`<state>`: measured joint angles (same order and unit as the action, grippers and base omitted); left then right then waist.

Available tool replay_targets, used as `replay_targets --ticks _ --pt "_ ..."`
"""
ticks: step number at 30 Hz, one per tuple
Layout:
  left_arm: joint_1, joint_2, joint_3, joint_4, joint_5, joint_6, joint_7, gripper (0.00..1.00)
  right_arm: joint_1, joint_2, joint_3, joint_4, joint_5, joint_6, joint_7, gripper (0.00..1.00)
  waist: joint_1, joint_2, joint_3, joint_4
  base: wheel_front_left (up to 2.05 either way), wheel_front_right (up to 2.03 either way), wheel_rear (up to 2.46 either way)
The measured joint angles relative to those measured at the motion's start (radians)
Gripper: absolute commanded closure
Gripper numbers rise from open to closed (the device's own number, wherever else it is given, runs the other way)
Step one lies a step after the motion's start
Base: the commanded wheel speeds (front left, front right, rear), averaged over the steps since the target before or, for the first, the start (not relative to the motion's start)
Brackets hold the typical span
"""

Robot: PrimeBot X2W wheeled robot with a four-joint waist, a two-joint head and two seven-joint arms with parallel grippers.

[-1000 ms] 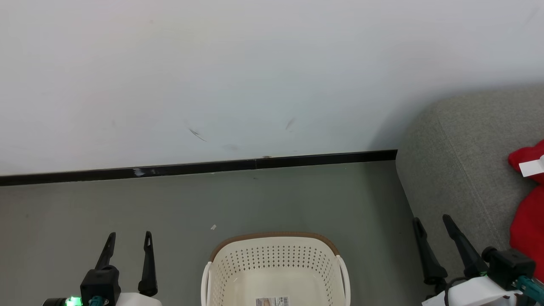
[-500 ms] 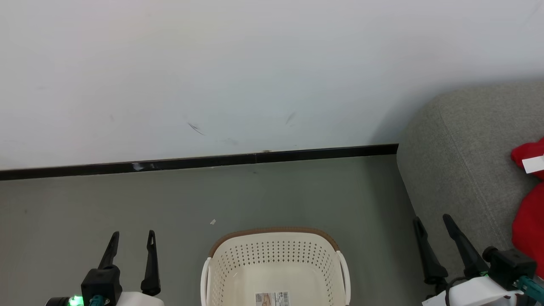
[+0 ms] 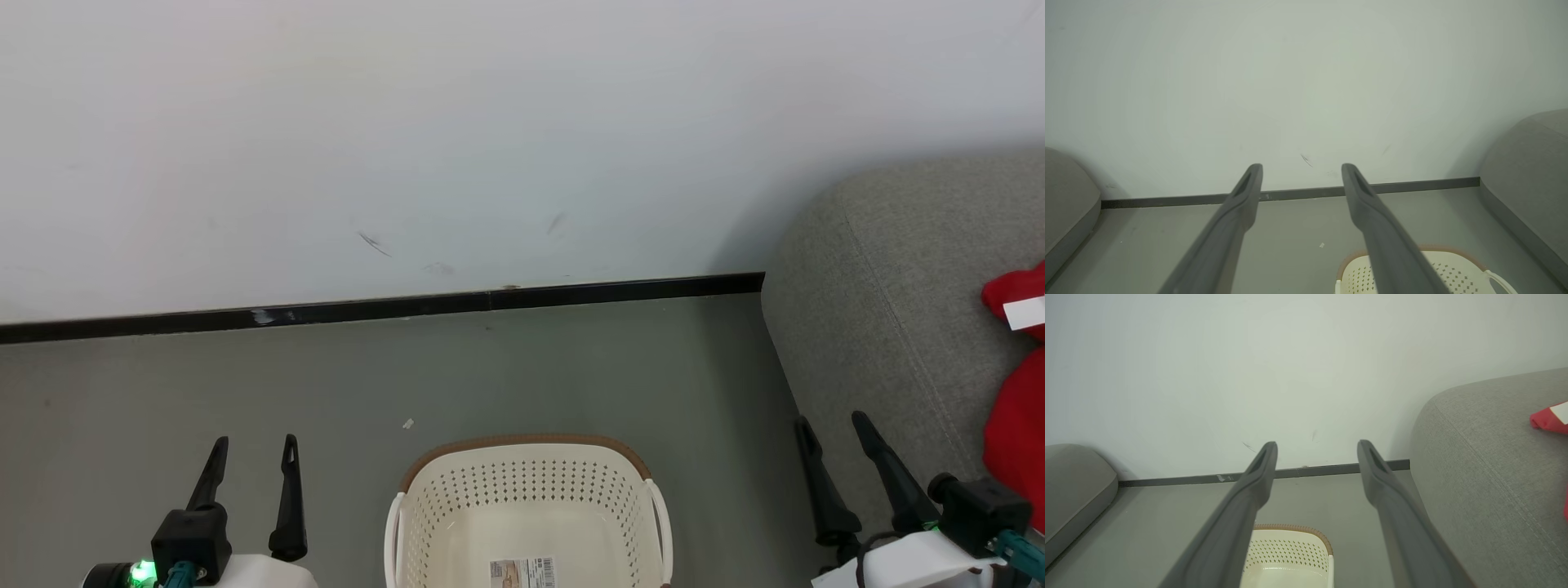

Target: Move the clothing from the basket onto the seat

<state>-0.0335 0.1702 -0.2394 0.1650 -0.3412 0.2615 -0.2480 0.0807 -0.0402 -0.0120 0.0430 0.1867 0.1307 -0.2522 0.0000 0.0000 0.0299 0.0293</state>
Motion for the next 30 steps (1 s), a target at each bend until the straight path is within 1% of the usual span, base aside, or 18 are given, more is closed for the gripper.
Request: replay_targets --ticks 12,13,18,22,30 --pt "0.0 0.004 0.003 0.023 0.014 0.0 0.0 0.0 0.0 0.0 0.0 0.001 0.007 0.0 0.0 0.0 0.0001 0.0 -0.003 -0.001 0.0 0.0 0.0" --pt "0.0 0.004 0.003 0.023 0.014 0.0 0.0 1.0 0.0 0.0 0.0 0.001 0.007 0.0 0.0 1.0 0.0001 0.0 -0.003 -0.001 0.0 0.0 0.0" --pt "0.029 -0.025 -0.008 0.06 0.012 0.0 0.002 1.0 0.018 0.011 0.005 0.038 0.008 0.0 0.002 1.0 0.0001 0.0 -0.004 -0.001 0.0 0.0 0.0" --pt "0.031 -0.028 -0.002 0.059 -0.012 -0.011 0.011 1.0 0.023 0.012 0.016 0.036 0.035 0.0 0.002 1.0 0.0001 0.0 -0.003 -0.001 0.0 0.0 0.0" --pt "0.031 -0.037 0.016 0.056 -0.126 -0.037 0.028 1.0 0.042 0.012 0.034 0.023 0.147 0.0 0.002 1.0 0.0001 0.0 -0.004 -0.004 0.0 0.0 0.0"
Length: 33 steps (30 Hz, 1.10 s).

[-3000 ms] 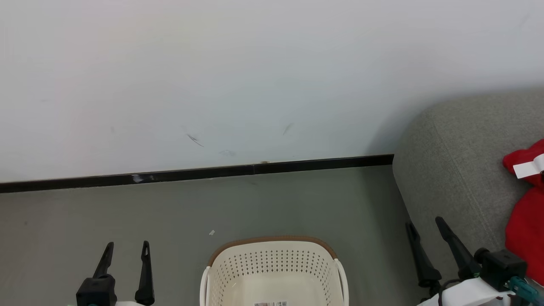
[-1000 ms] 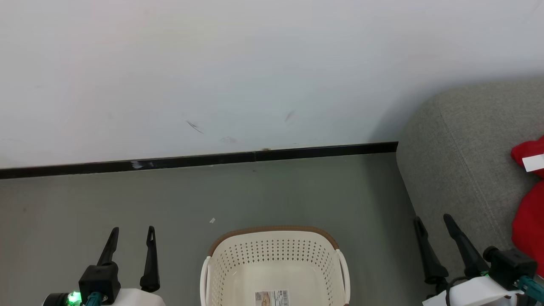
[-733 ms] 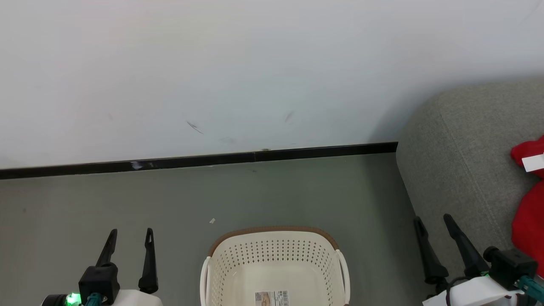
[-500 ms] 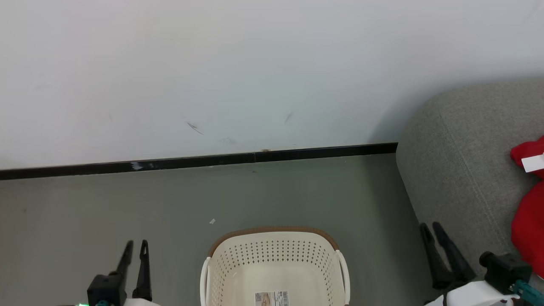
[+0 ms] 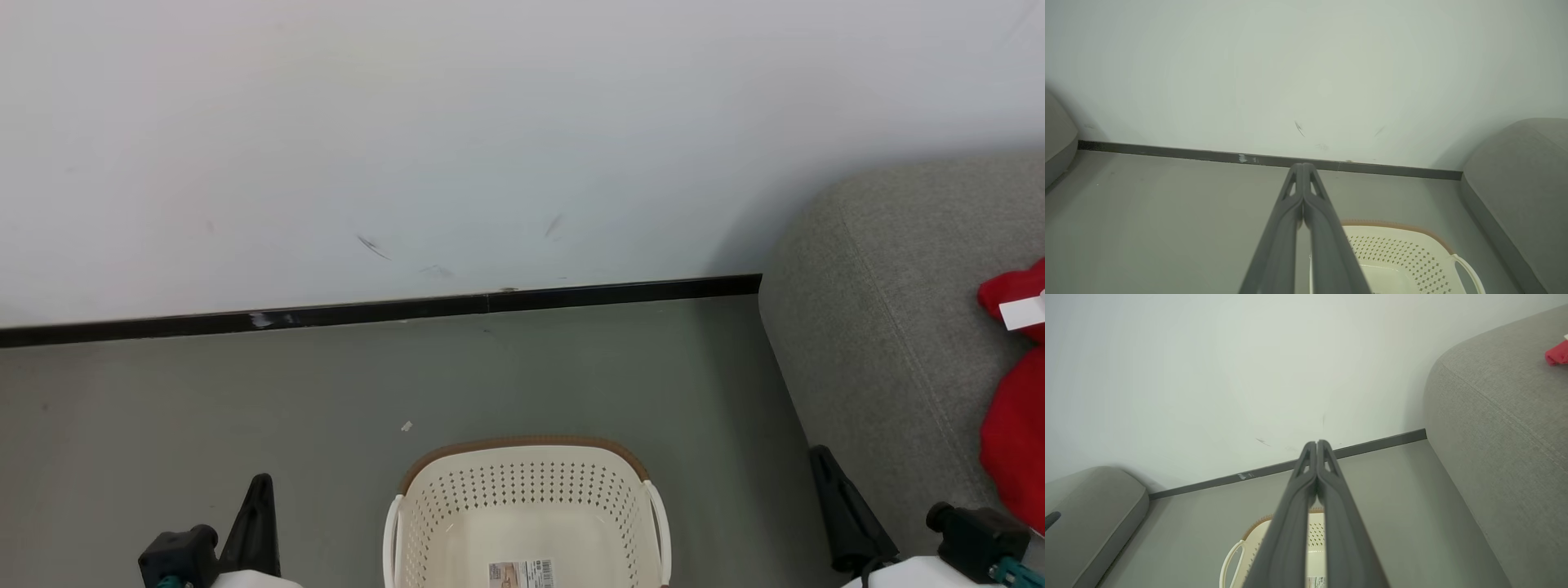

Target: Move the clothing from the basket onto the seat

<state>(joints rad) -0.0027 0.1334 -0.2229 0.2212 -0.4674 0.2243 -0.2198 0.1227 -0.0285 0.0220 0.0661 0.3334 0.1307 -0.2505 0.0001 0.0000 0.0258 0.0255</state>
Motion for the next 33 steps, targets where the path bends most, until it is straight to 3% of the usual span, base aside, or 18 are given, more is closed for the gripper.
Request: replay_targets --ticks 7,24,33 --pt "0.0 -0.006 0.023 -0.004 -0.114 -0.026 0.031 1.0 -0.004 0.0 -0.01 0.002 0.142 0.0 0.015 1.0 0.0011 0.0 -0.004 -0.002 0.0 0.0 0.0" --pt "0.0 -0.027 0.078 -0.007 -0.325 -0.088 0.09 1.0 -0.012 -0.018 -0.021 0.029 0.399 0.0 0.076 1.0 0.0151 0.0 -0.019 -0.007 0.0 0.0 0.0" --pt "0.0 -0.033 0.106 -0.007 -0.443 -0.123 0.123 1.0 -0.032 -0.033 -0.025 0.047 0.538 0.0 0.108 1.0 0.0173 0.0 -0.027 -0.009 0.0 0.0 0.0"
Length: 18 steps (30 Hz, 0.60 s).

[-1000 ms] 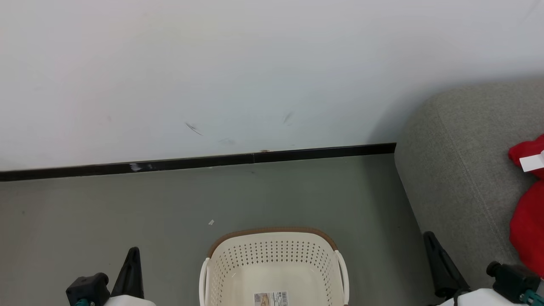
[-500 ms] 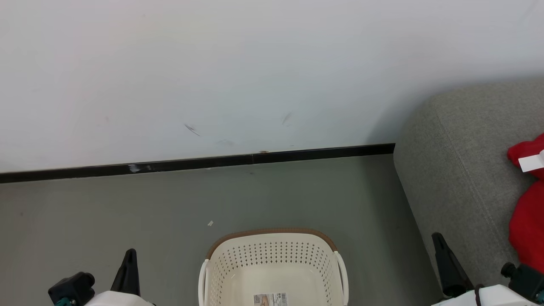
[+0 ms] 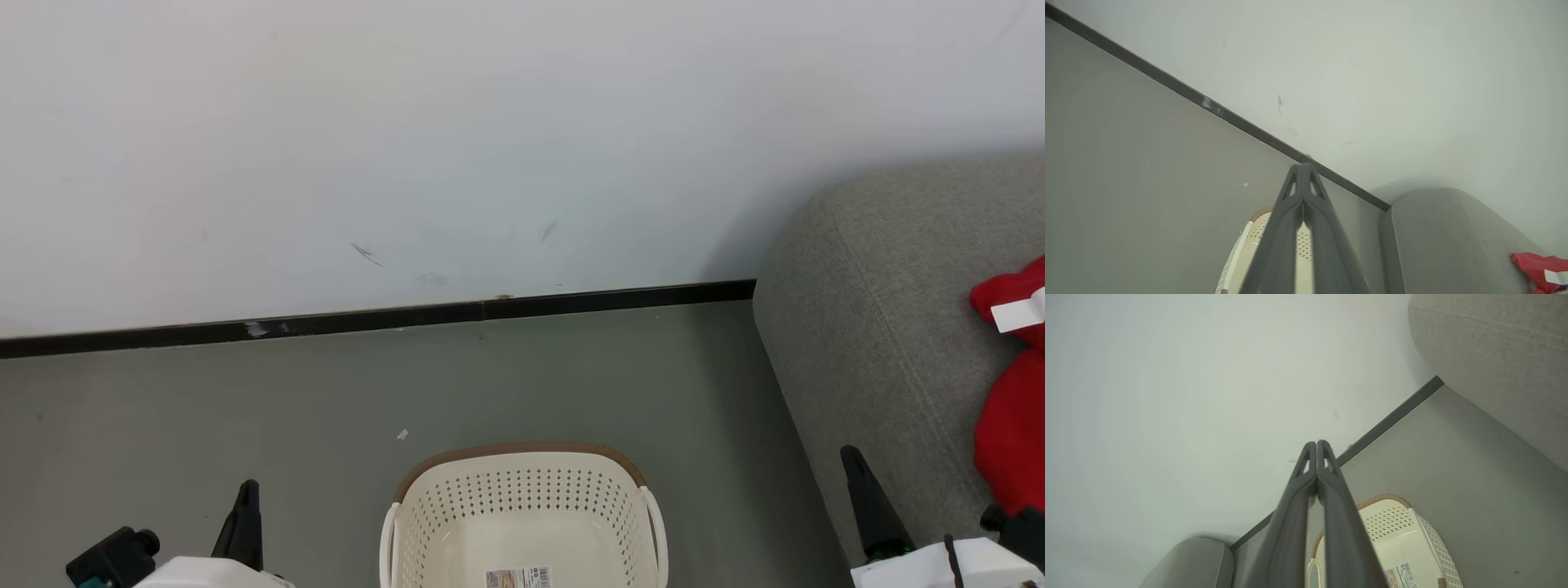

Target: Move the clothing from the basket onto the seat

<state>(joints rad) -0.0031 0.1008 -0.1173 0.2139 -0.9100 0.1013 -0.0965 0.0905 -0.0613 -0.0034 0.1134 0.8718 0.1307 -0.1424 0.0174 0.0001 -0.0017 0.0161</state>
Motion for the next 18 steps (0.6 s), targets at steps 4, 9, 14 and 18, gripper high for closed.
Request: replay_targets --ticks 4,9,14,18 --pt "0.0 -0.002 0.013 0.001 -0.054 -0.016 0.017 1.0 -0.014 -0.003 -0.001 0.015 0.062 0.0 0.011 1.0 -0.0014 0.0 -0.001 -0.001 0.0 0.0 0.0" --pt "-0.001 -0.006 0.029 0.003 -0.118 -0.036 0.034 1.0 -0.02 -0.009 -0.002 0.027 0.138 0.0 0.021 1.0 -0.0056 0.0 -0.001 -0.003 0.0 0.0 0.0" --pt "-0.004 -0.01 0.044 0.008 -0.182 -0.053 0.049 1.0 -0.042 -0.015 -0.002 0.038 0.216 0.0 0.038 1.0 -0.01 0.0 0.002 -0.004 0.0 0.0 0.0" --pt "-0.007 -0.013 0.056 0.013 -0.235 -0.071 0.062 1.0 -0.054 -0.018 -0.002 0.055 0.275 0.0 0.049 1.0 -0.0132 0.0 0.005 -0.005 0.0 0.0 0.0"
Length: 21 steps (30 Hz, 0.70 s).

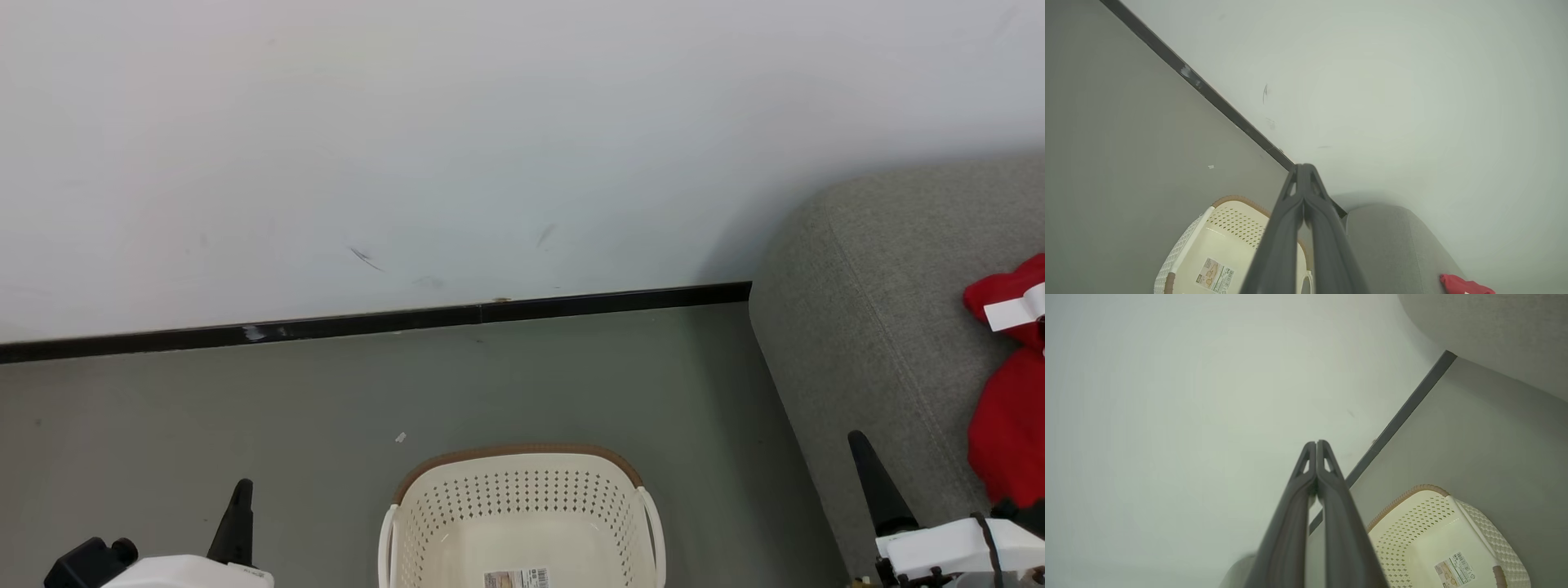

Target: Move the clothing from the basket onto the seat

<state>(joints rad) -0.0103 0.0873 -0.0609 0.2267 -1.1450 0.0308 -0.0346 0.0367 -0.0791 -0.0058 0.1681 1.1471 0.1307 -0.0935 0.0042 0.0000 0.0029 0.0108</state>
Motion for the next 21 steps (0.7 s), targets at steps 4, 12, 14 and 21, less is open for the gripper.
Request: replay_targets --ticks 4,12,14,21 --pt "-0.001 -0.005 0.016 0.005 -0.064 -0.021 0.017 1.0 -0.006 -0.005 -0.001 0.009 0.076 0.0 0.015 1.0 -0.002 0.0 0.002 -0.001 0.0 0.0 0.0" --pt "-0.007 -0.016 0.04 0.012 -0.169 -0.05 0.044 1.0 -0.033 -0.015 -0.002 0.029 0.198 0.0 0.034 1.0 -0.003 0.0 0.004 -0.004 0.0 0.0 0.0" --pt "-0.01 -0.018 0.047 0.014 -0.193 -0.053 0.053 1.0 -0.039 -0.017 -0.002 0.034 0.225 0.0 0.042 1.0 -0.0032 0.0 0.004 -0.004 0.0 0.0 0.0" --pt "-0.024 -0.023 0.066 0.018 -0.269 -0.079 0.071 1.0 -0.046 -0.021 -0.003 0.044 0.318 0.0 0.055 1.0 -0.0035 0.0 0.003 -0.006 0.0 0.0 0.0"
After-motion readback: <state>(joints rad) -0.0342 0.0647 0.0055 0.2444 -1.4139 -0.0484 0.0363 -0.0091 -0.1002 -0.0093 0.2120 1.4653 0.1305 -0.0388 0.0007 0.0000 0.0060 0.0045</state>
